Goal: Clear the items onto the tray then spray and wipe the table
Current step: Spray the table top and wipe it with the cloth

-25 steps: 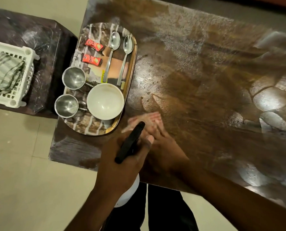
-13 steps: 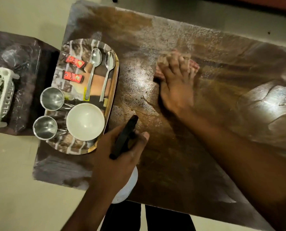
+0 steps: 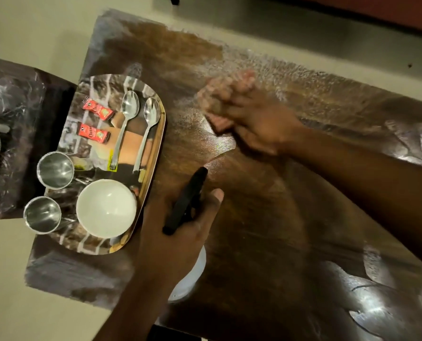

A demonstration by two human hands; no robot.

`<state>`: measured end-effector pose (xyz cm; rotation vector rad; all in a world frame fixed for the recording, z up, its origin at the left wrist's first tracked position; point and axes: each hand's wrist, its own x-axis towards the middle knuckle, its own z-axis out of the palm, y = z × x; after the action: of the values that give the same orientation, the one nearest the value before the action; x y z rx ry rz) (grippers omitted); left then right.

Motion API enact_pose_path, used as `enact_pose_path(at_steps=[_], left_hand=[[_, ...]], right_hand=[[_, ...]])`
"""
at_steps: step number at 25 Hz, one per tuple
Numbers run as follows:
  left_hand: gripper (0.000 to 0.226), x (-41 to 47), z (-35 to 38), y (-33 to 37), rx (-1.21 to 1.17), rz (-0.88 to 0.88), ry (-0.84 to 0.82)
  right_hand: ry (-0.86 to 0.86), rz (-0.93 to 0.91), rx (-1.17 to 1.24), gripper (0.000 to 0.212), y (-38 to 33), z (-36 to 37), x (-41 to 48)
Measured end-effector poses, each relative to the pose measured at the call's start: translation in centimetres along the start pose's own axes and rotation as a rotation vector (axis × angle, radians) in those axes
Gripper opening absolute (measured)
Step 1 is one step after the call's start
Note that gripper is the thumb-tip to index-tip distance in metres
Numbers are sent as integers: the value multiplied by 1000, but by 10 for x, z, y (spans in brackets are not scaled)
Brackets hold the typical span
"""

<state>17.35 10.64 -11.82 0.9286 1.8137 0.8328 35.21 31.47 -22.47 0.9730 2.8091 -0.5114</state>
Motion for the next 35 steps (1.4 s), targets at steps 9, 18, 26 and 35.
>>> enact_pose_path(at_steps=[9, 18, 26, 35], left_hand=[[31, 42, 9, 32, 21, 138, -22], [15, 32, 35, 31, 15, 100, -116], [18, 19, 65, 30, 75, 101, -213], [33, 13, 75, 40, 63, 121, -268]], right_hand=[[-77, -279, 23, 57, -49, 17, -19], [222, 623, 79, 67, 14, 25, -93], [-111, -409, -80, 78, 49, 51, -214], [419, 974, 258, 63, 62, 23, -133]])
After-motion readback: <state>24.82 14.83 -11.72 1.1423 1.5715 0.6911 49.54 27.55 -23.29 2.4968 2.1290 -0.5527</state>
